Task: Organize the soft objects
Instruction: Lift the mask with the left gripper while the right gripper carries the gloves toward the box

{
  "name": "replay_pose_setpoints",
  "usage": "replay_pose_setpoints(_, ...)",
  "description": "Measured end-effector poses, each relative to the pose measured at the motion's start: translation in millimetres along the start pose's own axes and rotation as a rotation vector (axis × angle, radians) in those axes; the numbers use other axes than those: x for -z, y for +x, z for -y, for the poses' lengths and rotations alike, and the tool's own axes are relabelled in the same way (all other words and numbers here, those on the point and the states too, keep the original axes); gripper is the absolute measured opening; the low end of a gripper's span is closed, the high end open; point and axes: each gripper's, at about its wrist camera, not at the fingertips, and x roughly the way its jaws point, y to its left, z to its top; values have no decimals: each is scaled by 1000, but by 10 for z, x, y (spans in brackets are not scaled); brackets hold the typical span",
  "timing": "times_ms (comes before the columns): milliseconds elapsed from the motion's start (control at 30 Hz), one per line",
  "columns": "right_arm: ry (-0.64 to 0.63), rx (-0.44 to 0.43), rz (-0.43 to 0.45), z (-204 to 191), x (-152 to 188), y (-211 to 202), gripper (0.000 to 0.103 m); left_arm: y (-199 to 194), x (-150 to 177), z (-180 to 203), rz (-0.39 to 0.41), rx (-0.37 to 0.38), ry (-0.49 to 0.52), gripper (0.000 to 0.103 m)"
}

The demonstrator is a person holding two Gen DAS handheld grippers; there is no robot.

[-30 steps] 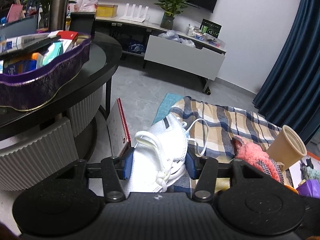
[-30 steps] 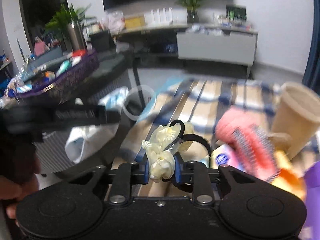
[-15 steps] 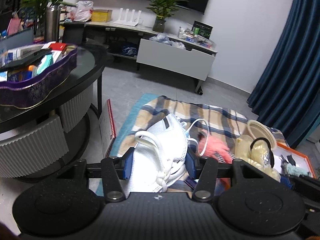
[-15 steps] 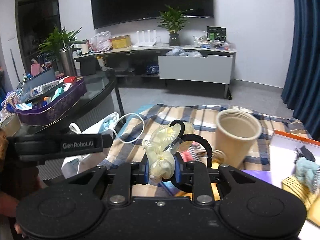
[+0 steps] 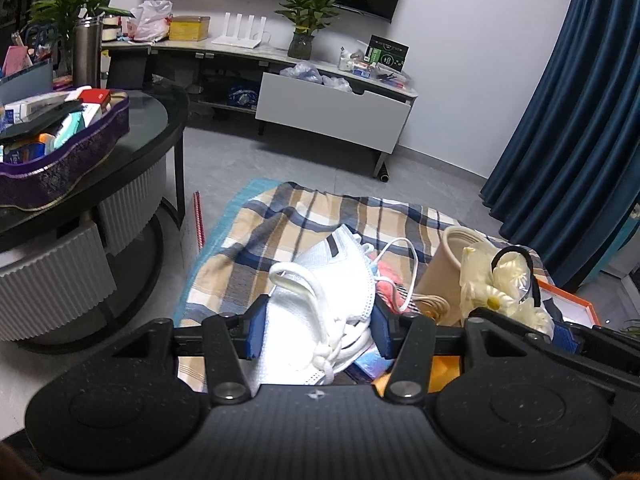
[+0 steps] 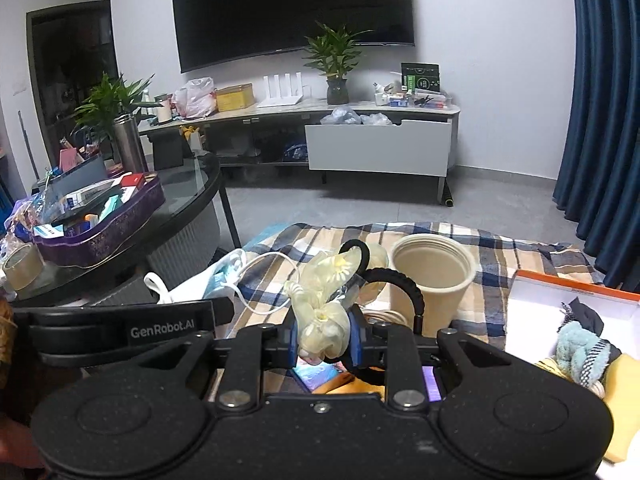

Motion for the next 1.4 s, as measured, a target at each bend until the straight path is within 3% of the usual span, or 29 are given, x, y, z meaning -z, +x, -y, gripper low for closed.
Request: replay_pose_setpoints(1400,73,85,35,618,-24,-303,30,38,53,703,-32,77,125,52)
